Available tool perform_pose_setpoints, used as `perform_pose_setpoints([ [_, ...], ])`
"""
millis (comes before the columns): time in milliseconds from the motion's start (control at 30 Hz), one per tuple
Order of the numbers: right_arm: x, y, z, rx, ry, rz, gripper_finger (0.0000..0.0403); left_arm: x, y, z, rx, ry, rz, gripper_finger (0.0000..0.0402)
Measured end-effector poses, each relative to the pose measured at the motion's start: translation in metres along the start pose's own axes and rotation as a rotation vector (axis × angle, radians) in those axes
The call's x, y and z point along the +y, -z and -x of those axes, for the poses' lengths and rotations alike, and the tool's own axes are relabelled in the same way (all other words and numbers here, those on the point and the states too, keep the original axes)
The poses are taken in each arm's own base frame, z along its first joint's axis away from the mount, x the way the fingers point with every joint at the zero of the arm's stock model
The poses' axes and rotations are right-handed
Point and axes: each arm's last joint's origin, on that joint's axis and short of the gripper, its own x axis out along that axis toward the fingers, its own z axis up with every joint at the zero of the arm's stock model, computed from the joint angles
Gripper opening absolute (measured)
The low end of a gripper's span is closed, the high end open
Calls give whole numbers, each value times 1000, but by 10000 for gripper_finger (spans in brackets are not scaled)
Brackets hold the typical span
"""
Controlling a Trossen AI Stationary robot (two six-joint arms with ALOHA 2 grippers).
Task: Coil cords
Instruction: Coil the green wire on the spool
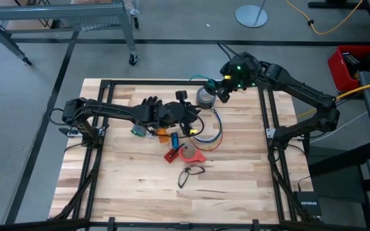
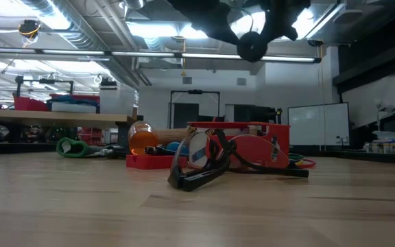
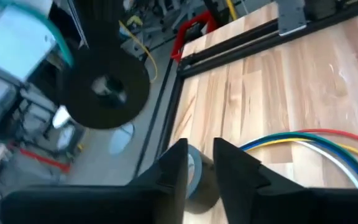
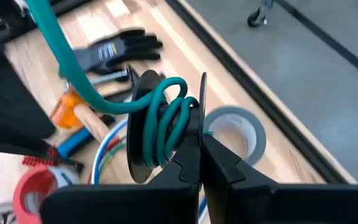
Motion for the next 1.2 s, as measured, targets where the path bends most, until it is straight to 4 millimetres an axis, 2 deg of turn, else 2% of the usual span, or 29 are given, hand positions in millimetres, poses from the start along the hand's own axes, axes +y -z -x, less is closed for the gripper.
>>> perform_pose_setpoints([
  [200, -1, 4, -1, 41, 13, -1, 5, -6, -13, 7, -91, -22, -105, 111],
  [467, -1, 6, -4, 64, 15, -2, 5, 5, -32, 14, -193, -236, -194, 116],
  [667, 0, 6, -4, 69, -10, -2, 5, 21, -28, 7, -116, -344, -330, 116],
  [867, 0, 6, -4, 70, -13, -2, 5, 29, -24, 4, -56, -405, -311, 116],
  [1200, 0, 6, -4, 69, -14, -2, 5, 41, -26, 4, -80, -472, -313, 116],
])
